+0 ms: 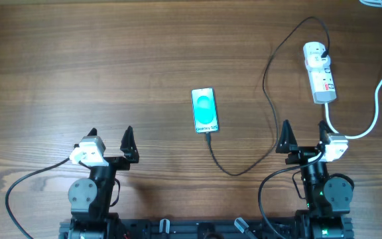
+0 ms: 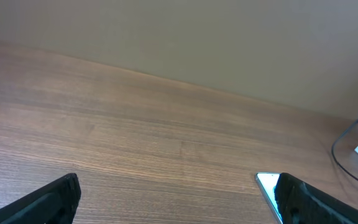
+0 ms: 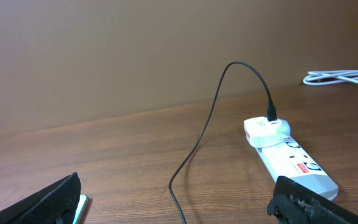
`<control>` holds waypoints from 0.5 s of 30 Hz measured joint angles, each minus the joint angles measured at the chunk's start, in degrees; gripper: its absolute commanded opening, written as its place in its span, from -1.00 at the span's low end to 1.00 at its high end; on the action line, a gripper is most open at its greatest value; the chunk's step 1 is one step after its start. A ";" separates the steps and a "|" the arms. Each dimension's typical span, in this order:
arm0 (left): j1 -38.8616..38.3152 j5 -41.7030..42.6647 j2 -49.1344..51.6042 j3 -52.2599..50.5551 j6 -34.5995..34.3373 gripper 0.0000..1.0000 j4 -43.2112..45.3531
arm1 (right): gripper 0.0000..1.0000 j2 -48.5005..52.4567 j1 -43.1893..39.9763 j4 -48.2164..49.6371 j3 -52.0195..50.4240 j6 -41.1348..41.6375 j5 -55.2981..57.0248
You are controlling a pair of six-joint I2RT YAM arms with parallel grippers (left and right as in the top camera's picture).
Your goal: Plug charger to phone and switch on socket
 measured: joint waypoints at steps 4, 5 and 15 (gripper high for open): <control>0.00 0.46 0.00 0.00 0.17 1.00 0.00 | 0.99 0.00 0.00 0.00 0.00 0.00 0.02; 0.00 0.61 0.00 0.00 0.20 1.00 0.02 | 0.99 0.00 0.00 0.00 0.00 0.00 0.02; 0.00 0.66 0.00 0.00 0.20 1.00 0.11 | 0.99 0.00 0.00 0.00 0.00 0.00 0.02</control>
